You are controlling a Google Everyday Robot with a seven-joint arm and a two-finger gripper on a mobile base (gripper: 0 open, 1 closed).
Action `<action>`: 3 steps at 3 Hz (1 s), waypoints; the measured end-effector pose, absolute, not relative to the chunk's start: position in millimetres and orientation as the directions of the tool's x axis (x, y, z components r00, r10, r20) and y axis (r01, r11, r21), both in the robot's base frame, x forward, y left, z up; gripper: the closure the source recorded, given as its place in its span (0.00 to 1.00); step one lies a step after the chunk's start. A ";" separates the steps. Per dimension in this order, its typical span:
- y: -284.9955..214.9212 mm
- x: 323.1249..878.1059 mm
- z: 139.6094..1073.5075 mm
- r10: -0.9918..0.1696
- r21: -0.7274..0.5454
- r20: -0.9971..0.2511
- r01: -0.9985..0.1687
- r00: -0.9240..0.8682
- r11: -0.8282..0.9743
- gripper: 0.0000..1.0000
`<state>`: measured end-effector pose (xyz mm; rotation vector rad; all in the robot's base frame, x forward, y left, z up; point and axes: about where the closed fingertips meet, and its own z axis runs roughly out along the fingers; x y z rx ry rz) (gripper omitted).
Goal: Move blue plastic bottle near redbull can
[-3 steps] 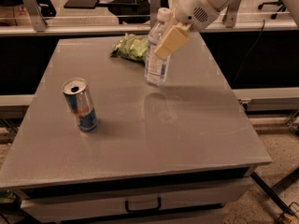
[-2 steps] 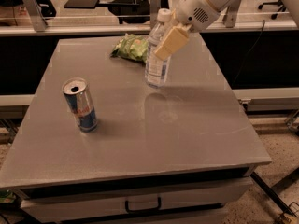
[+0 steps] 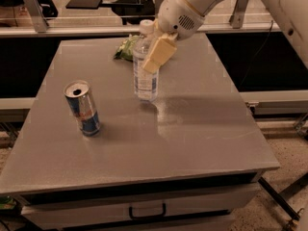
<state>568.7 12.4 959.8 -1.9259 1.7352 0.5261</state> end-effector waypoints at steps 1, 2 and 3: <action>27.3 555.6 955.2 -0.807 -0.094 -0.568 -0.987 0.161 -0.131 1.00; 39.9 542.3 947.6 -0.811 -0.088 -0.550 -0.979 0.201 -0.183 1.00; 53.9 531.0 937.0 -0.813 -0.087 -0.532 -0.971 0.236 -0.225 0.79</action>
Offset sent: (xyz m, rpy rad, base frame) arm -0.0449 0.0366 -0.0210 -0.0821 0.0211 0.1712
